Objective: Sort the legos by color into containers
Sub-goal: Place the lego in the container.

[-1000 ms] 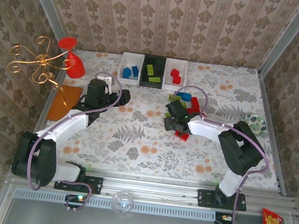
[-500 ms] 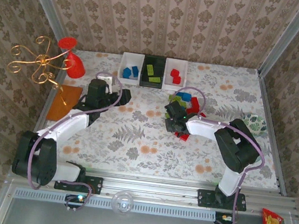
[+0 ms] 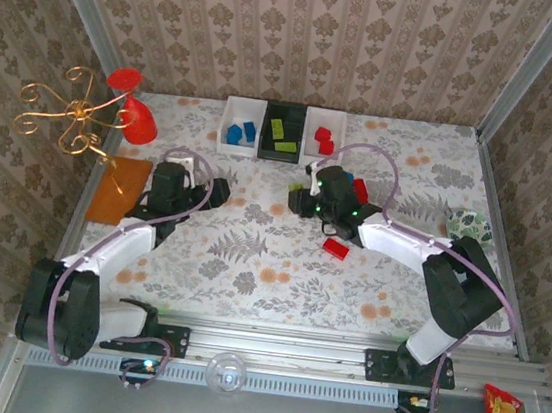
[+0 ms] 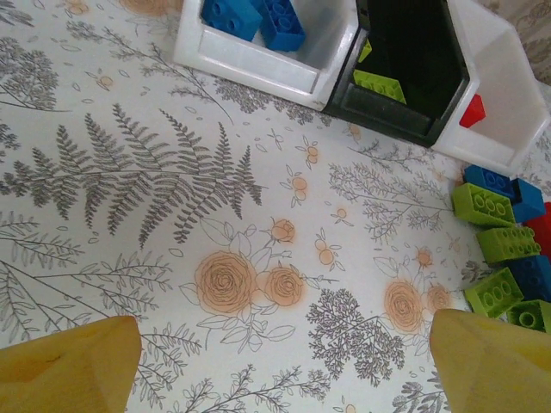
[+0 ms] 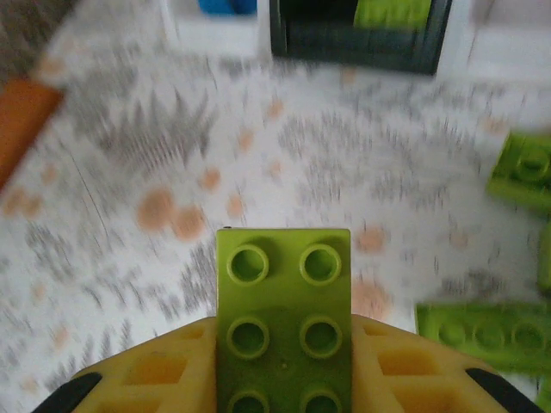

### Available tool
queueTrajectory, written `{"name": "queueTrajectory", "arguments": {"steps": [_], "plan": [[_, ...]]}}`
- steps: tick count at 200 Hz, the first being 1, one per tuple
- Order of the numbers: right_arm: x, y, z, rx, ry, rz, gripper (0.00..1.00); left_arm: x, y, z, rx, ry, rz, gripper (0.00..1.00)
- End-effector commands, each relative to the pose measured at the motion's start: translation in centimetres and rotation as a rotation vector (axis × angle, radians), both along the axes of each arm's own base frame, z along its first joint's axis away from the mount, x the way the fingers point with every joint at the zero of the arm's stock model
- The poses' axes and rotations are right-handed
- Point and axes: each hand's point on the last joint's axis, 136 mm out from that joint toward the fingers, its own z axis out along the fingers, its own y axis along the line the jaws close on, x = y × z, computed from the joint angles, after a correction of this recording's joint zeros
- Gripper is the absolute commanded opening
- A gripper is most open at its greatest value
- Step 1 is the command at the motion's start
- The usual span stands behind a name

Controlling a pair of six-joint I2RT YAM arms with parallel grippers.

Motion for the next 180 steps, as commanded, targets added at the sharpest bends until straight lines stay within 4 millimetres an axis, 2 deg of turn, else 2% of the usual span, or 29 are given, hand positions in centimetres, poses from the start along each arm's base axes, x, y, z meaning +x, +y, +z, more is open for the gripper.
{"name": "queueTrajectory", "arguments": {"steps": [1,22,55,70,90,114,124,146,167,176,177,180], "plan": [[3.9,0.7,3.8,0.166,-0.082,-0.068,0.32,-0.3,-0.3,0.7,-0.046,-0.002,-0.012,0.88],[7.6,1.8,4.4,0.180,-0.115,-0.113,0.32,-0.5,-0.8,1.0,-0.070,0.003,-0.032,0.88],[13.6,2.8,3.2,0.157,-0.133,-0.166,0.33,-0.6,-1.2,1.2,-0.093,0.005,-0.043,0.88],[16.1,2.9,1.8,0.134,-0.125,-0.187,0.33,-0.8,-1.6,1.2,-0.106,0.014,-0.059,0.88],[19.1,2.8,0.5,0.123,-0.131,-0.207,0.36,-1.2,-1.9,1.1,-0.110,0.027,-0.078,0.88],[21.8,2.8,0.6,0.114,-0.141,-0.194,0.43,-1.6,-2.2,0.9,-0.098,0.031,-0.094,0.88],[22.2,2.9,1.1,0.107,-0.137,-0.175,0.48,-1.7,-2.3,1.0,-0.095,0.030,-0.103,0.88],[21.4,2.9,4.6,0.116,-0.182,-0.115,0.60,-2.0,-2.8,0.9,-0.092,0.034,-0.127,0.88],[18.9,1.8,8.0,0.110,-0.217,-0.085,0.65,-2.3,-3.2,0.6,-0.083,0.041,-0.149,0.88],[16.8,0.9,7.9,0.088,-0.196,-0.078,0.66,-2.4,-3.4,0.3,-0.080,0.050,-0.162,0.88],[16.7,0.9,8.5,0.089,-0.206,-0.081,0.66,-2.5,-3.4,0.3,-0.080,0.051,-0.164,0.88],[16.1,0.4,8.7,0.082,-0.202,-0.086,0.67,-2.5,-3.5,0.3,-0.081,0.053,-0.169,0.88]]}}
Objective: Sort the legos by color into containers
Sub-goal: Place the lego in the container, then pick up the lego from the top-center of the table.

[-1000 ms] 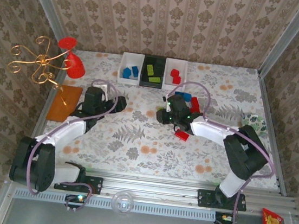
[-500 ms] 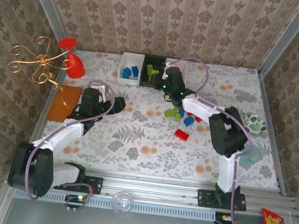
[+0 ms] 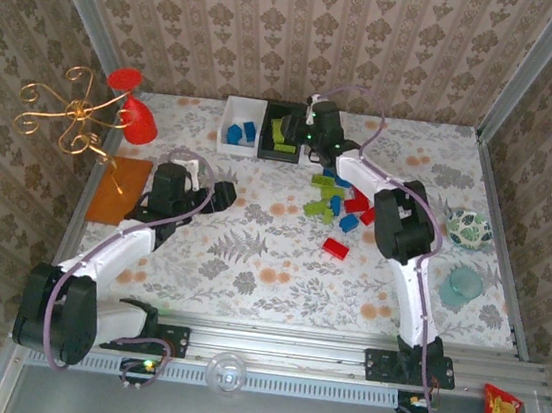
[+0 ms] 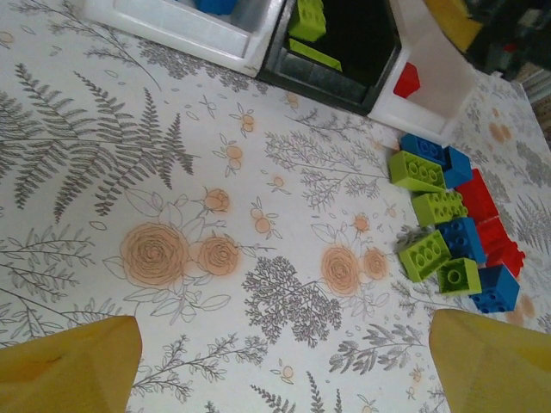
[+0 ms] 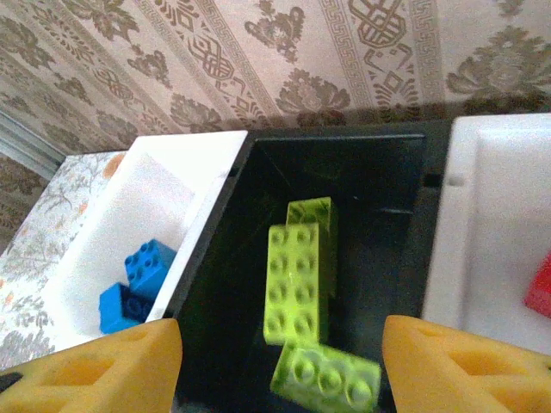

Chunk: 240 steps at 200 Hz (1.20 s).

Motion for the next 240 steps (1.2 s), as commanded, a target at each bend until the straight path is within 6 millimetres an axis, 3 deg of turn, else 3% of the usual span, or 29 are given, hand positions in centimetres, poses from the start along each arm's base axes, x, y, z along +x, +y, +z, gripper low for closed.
{"name": "queueTrajectory", "arguments": {"steps": [1,17,35,49,64,88,144,240], "plan": [[-4.5,-0.8,6.8,-0.012,-0.070,0.061,0.67,-0.8,-0.9,-0.2,0.008,0.013,-0.060,0.88],[-8.6,-2.9,4.9,-0.065,-0.017,0.033,0.69,-1.1,-1.6,-0.5,0.001,0.024,-0.094,0.88],[-12.6,-5.4,1.4,-0.186,0.063,-0.023,0.72,-1.2,-2.6,-0.9,-0.003,0.023,-0.129,0.88],[-14.5,-7.1,-0.5,-0.263,0.116,-0.063,0.74,-1.2,-3.2,-1.1,-0.005,0.025,-0.147,0.87],[-15.3,-8.5,-2.2,-0.315,0.158,-0.106,0.76,-1.2,-3.8,-1.4,-0.011,0.031,-0.160,0.87],[-14.8,-9.5,-4.1,-0.378,0.202,-0.152,0.79,-1.3,-4.3,-1.8,-0.010,0.039,-0.173,0.87],[-11.7,-9.0,-7.8,-0.405,0.275,-0.174,0.85,-1.3,-3.8,-2.2,0.021,0.036,-0.161,0.87],[-10.0,-8.9,-11.1,-0.415,0.348,-0.217,0.84,-1.4,-3.8,-2.4,0.031,0.037,-0.164,0.87]]}}
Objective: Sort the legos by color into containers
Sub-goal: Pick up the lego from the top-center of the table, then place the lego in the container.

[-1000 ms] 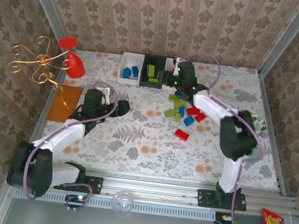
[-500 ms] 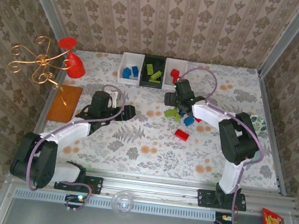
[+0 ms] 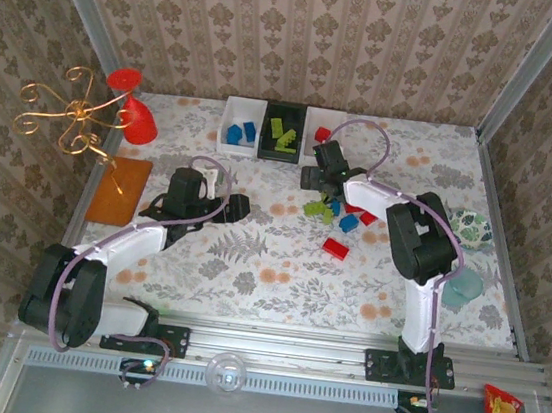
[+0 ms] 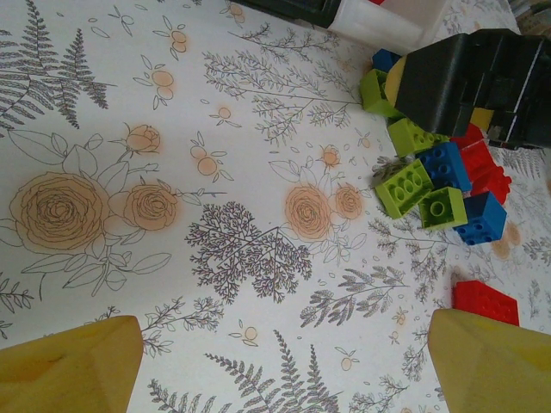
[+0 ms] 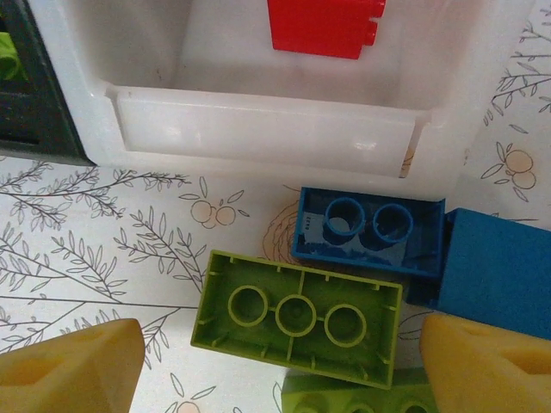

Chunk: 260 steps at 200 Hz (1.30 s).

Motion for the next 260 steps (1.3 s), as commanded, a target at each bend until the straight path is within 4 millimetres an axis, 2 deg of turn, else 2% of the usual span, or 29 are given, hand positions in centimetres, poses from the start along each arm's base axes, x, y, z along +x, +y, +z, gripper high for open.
{"name": "queueTrajectory", "arguments": {"steps": [1,59,115,163,178,194,226,246,260], "plan": [[0.5,-0.7,-0.9,-0.016,0.025,-0.049,0.84,0.1,-0.1,0.2,0.016,-0.025,-0.014,0.87],[0.5,-1.4,-2.0,-0.044,0.071,-0.093,0.83,0.1,-0.1,0.4,0.010,-0.027,-0.015,0.87],[0.6,-0.5,-3.8,-0.034,0.130,-0.064,0.78,0.0,-0.1,0.5,0.005,-0.031,-0.015,0.87],[0.7,-0.2,-3.9,-0.035,0.144,-0.051,0.64,-0.1,-0.2,0.7,0.000,-0.033,-0.016,0.87],[0.7,0.4,-2.6,-0.014,0.094,-0.027,0.59,-0.1,-0.1,0.8,-0.001,-0.038,-0.016,0.87],[0.7,2.0,0.5,0.034,-0.002,0.035,0.55,-0.1,0.0,0.8,0.002,-0.039,-0.010,0.87],[0.7,6.3,7.5,0.162,-0.168,0.164,0.55,0.0,0.3,0.6,0.009,-0.039,0.000,0.87],[1.6,7.4,9.5,0.216,-0.223,0.175,0.55,0.0,0.4,0.6,0.012,-0.039,0.007,0.87],[2.8,8.0,10.2,0.225,-0.243,0.172,0.55,0.0,0.6,0.5,0.016,-0.040,0.013,0.87]]}}
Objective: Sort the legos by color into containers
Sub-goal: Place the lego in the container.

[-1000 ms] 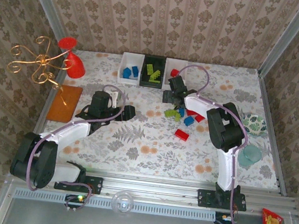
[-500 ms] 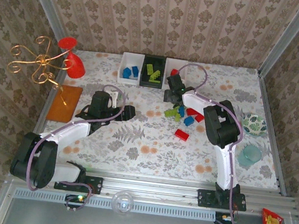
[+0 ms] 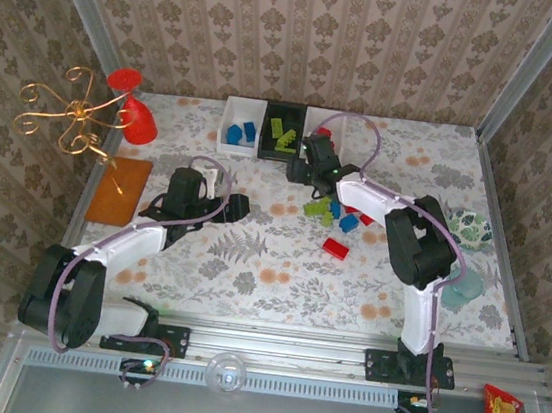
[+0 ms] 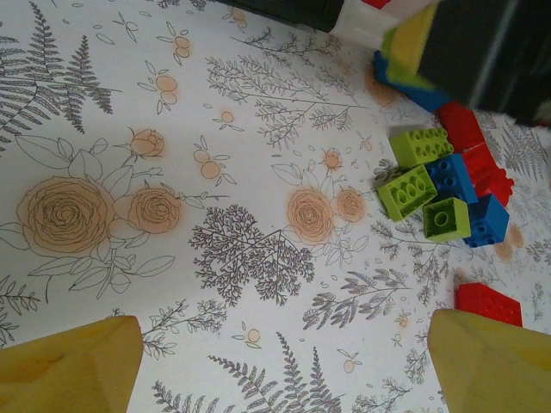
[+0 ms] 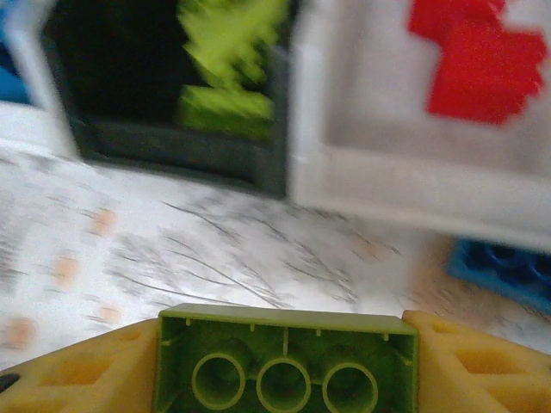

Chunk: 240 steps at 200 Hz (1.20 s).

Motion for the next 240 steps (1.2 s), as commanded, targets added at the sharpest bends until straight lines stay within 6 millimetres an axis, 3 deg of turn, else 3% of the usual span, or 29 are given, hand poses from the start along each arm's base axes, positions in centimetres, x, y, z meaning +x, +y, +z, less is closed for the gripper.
{"name": "queueTrajectory", "arguments": {"steps": [1,42,87,117,148,174,203,221,240], "plan": [[2.5,1.9,5.0,0.090,-0.129,0.032,0.55,0.0,0.5,0.4,0.010,-0.031,0.008,0.87],[7.1,3.9,6.2,0.113,-0.182,0.018,0.59,0.0,0.8,0.3,0.017,-0.033,0.019,0.87],[12.4,4.1,4.2,0.166,-0.145,-0.039,0.68,0.0,1.0,0.5,0.020,-0.038,0.022,0.87],[12.8,4.6,7.3,0.191,-0.172,0.008,0.78,0.0,1.1,0.5,0.021,-0.040,0.026,0.87],[10.5,4.0,10.7,0.190,-0.210,0.059,0.81,-0.1,1.0,0.6,0.010,-0.037,0.020,0.87],[6.5,2.1,11.1,0.170,-0.206,0.078,0.82,-0.1,0.8,0.7,0.002,-0.038,0.012,0.87],[0.3,-2.1,8.2,0.075,-0.111,0.030,0.81,-0.2,0.5,1.0,-0.011,-0.041,0.000,0.87],[-4.0,-5.1,5.1,-0.015,-0.010,-0.009,0.81,-0.2,0.4,1.1,-0.015,-0.042,-0.002,0.87],[-8.2,-6.4,2.2,-0.097,0.072,-0.013,0.79,-0.2,0.3,1.0,-0.017,-0.039,-0.002,0.87]]}}
